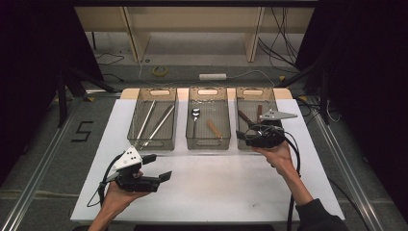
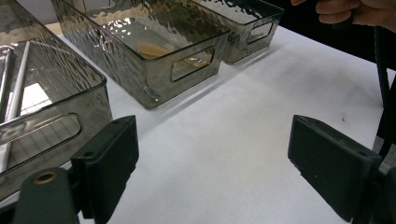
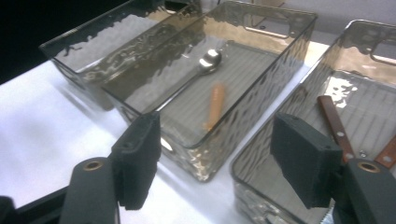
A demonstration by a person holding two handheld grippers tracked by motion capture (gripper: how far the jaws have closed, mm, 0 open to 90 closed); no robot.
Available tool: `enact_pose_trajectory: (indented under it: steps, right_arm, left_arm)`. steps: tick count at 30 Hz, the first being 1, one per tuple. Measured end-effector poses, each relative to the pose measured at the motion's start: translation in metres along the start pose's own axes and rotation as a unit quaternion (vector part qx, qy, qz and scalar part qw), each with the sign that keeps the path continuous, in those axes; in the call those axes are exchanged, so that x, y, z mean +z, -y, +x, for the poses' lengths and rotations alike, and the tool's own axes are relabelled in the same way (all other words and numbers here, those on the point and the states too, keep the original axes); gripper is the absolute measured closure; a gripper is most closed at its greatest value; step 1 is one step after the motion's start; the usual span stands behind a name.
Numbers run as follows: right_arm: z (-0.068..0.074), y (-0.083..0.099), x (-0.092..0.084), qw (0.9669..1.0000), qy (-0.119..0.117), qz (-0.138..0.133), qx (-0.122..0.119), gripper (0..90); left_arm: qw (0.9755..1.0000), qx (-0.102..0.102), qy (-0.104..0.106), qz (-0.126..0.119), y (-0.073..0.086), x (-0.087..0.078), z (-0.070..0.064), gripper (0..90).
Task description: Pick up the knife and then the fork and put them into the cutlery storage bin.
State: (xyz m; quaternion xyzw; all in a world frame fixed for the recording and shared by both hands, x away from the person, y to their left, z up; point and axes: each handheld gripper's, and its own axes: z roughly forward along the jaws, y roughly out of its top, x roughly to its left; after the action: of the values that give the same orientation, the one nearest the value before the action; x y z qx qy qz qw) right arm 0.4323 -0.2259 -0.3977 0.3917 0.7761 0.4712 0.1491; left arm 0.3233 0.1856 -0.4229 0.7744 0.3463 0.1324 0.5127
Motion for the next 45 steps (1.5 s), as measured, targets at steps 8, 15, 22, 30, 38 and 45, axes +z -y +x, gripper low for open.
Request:
enact_pose_trajectory:
  steps: [8, 15, 22, 30, 38, 45]
  right_arm:
    - [0.009, 0.006, -0.007, 0.9996, -0.018, -0.022, 0.006, 29.7]
    - [0.020, 0.016, -0.014, 0.9990, -0.031, -0.031, 0.001, 28.0]
    - [0.031, 0.030, -0.022, 0.9982, -0.046, -0.038, -0.003, 27.9]
    - [0.043, 0.046, -0.033, 0.9973, -0.056, -0.048, -0.004, 25.2]
    - [0.050, 0.058, -0.045, 0.9970, -0.058, -0.051, -0.008, 23.4]
    - [0.051, 0.066, -0.052, 0.9971, -0.054, -0.052, -0.004, 23.1]
  left_arm:
    - [1.0000, -0.003, 0.000, -0.002, 0.000, -0.001, 0.000, 15.8]
    - [1.0000, -0.006, 0.003, -0.005, 0.000, -0.002, 0.001, 15.8]
    - [0.9999, -0.008, 0.006, -0.009, 0.001, -0.004, 0.000, 15.8]
    - [0.9998, -0.012, 0.008, -0.012, 0.001, -0.005, 0.001, 15.8]
    - [0.9997, -0.016, 0.009, -0.015, 0.001, -0.005, 0.001, 15.8]
    - [0.9997, -0.015, 0.010, -0.015, 0.001, -0.005, 0.002, 15.8]
